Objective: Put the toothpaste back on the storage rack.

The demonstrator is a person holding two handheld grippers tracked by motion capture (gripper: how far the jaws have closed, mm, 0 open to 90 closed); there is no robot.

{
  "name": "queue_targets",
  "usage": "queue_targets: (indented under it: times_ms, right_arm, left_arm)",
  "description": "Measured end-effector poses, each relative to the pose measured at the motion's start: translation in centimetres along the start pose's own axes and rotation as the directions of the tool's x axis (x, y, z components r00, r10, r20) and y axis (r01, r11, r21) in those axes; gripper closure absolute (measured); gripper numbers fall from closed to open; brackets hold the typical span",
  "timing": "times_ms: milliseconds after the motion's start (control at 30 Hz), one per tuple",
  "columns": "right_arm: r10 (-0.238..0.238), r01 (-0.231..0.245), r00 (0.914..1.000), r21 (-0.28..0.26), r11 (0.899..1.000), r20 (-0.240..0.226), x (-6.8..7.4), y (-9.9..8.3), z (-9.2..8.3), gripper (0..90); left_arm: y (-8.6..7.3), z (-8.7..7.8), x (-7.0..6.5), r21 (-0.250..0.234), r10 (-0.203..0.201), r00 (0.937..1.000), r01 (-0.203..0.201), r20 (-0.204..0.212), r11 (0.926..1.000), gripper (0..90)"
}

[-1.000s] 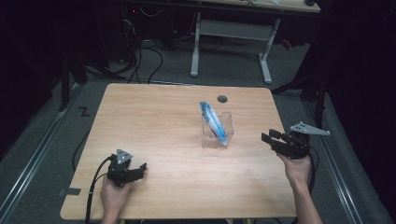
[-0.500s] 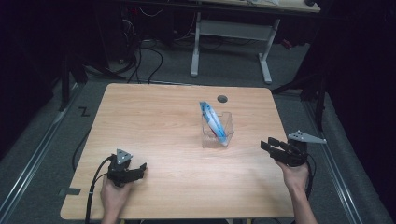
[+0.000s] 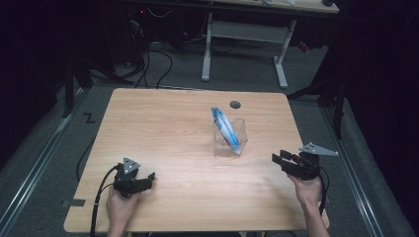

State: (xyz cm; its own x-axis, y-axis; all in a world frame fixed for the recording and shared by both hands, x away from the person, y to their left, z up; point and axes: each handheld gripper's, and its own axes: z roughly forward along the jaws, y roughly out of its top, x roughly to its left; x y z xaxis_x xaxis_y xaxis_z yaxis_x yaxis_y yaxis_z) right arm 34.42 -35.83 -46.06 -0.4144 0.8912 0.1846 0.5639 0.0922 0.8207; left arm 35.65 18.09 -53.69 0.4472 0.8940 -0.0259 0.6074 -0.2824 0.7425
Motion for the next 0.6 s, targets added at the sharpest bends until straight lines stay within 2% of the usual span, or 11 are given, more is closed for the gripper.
queue_targets:
  times_ms: [300,600]
  right_arm:
    - [0.020,-0.020,0.9998,0.017,1.000,-0.006,0.3,-1.2,1.4,53.8]
    - [0.017,-0.017,0.9998,0.048,0.999,-0.006,0.5,-2.0,2.5,53.8]
  left_arm:
    - [0.0,0.0,0.0,-0.001,-0.001,1.0000,0.001,0.001,1.0000,24.9]
    - [0.0,0.0,0.0,0.000,-0.001,1.0000,0.001,0.000,1.0000,25.0]
